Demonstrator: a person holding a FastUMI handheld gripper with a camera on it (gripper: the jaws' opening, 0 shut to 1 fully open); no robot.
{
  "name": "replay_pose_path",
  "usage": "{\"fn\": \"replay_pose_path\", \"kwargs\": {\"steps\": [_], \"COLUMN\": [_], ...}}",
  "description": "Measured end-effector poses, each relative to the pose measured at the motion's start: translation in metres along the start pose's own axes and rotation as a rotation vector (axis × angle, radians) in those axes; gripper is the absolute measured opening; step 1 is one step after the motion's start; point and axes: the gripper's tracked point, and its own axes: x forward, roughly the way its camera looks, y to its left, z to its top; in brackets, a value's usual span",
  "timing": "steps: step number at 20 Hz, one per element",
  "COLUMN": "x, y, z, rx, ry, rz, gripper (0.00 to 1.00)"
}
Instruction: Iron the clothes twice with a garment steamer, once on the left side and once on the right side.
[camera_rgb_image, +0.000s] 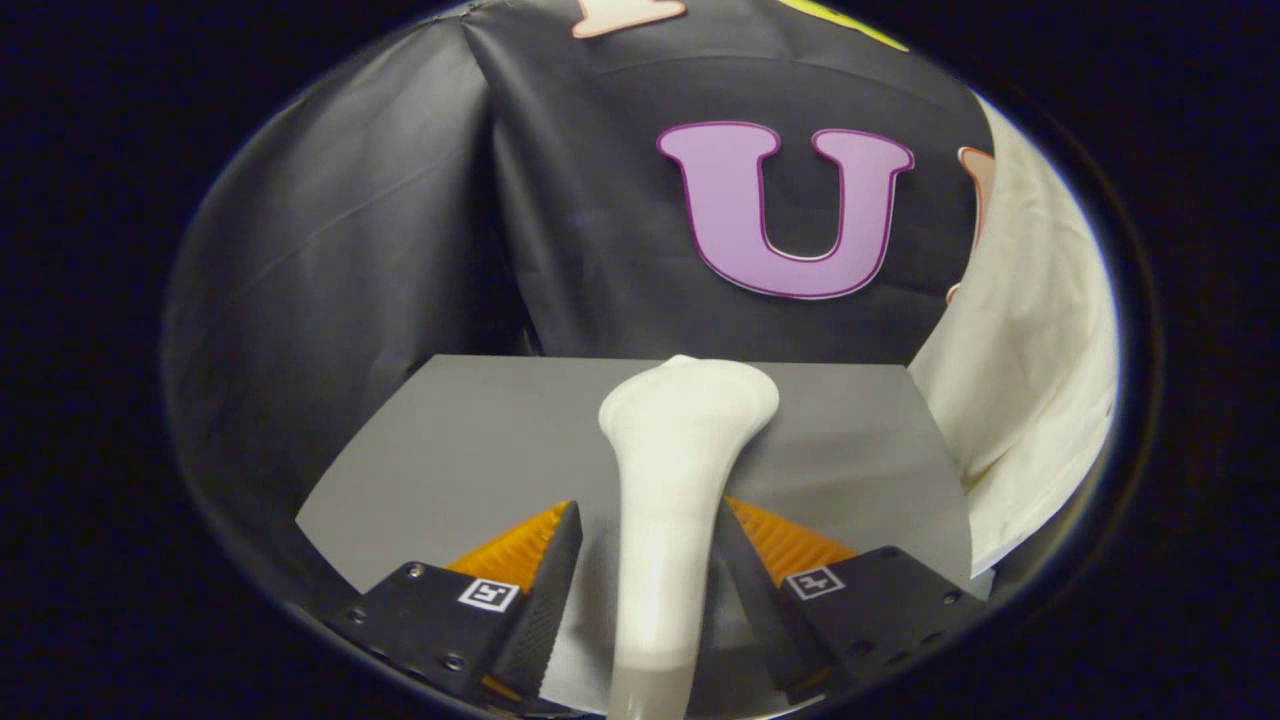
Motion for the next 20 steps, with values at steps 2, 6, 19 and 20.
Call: {"fn": "replay_pose_path", "kwargs": {"steps": [2,6,19,20], "x": [-0.004,-0.005,-0.06,-0.064], "y": [0.001,0.007,-0.002,-0.005], "z": [0.0,-0.005,0.061,0.061], "rx": [0.01,0.068,0.197,0.21], "ry": [0.022,0.049,-0.395,-0.408], "rz": [-0.014,-0.02,0.117,0.133], "gripper": [0.83,0.74,0.45,0.44]}}
